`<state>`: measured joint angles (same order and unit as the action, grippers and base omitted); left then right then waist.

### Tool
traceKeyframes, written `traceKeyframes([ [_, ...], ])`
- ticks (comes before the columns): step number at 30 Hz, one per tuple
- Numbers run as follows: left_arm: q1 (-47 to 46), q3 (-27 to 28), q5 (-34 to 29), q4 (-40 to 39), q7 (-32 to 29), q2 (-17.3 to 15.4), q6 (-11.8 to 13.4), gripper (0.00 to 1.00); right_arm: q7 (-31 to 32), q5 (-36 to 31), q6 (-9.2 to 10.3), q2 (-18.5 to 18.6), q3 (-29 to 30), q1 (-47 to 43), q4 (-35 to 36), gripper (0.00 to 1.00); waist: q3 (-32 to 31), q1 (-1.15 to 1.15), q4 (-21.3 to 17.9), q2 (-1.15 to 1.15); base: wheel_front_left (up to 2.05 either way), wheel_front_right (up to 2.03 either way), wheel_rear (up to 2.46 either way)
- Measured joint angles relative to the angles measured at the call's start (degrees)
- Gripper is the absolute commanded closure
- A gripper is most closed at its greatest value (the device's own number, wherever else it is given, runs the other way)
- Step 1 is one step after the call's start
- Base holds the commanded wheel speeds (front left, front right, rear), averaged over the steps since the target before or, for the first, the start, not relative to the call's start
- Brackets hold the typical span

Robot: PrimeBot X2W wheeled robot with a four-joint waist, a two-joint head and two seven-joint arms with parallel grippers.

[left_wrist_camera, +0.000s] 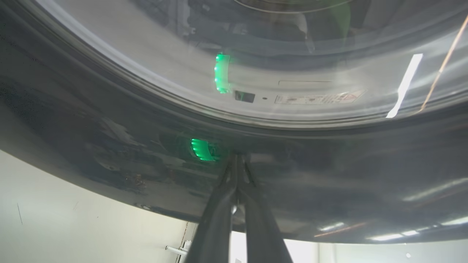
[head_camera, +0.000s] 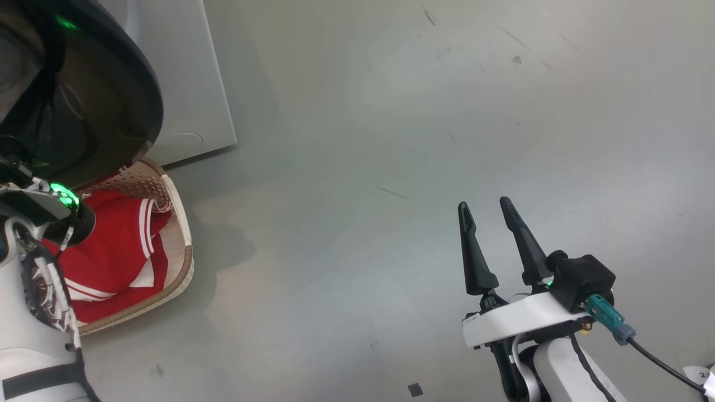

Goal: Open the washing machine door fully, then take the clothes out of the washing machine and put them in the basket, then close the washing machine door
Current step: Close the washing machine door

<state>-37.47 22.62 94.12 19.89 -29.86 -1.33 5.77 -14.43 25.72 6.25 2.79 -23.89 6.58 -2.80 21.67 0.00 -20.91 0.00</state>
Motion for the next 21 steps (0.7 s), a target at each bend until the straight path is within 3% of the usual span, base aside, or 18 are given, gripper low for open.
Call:
traceKeyframes([
  [21,-3.65,-1.21,-2.43,5.35,5.27,0.0,-0.31,1.0,0.0,0.44,0.42,-0.01,-0.34,0.0,0.24,0.0,0.38,0.0,-0.87,0.0,0.0,0.0,0.0],
])
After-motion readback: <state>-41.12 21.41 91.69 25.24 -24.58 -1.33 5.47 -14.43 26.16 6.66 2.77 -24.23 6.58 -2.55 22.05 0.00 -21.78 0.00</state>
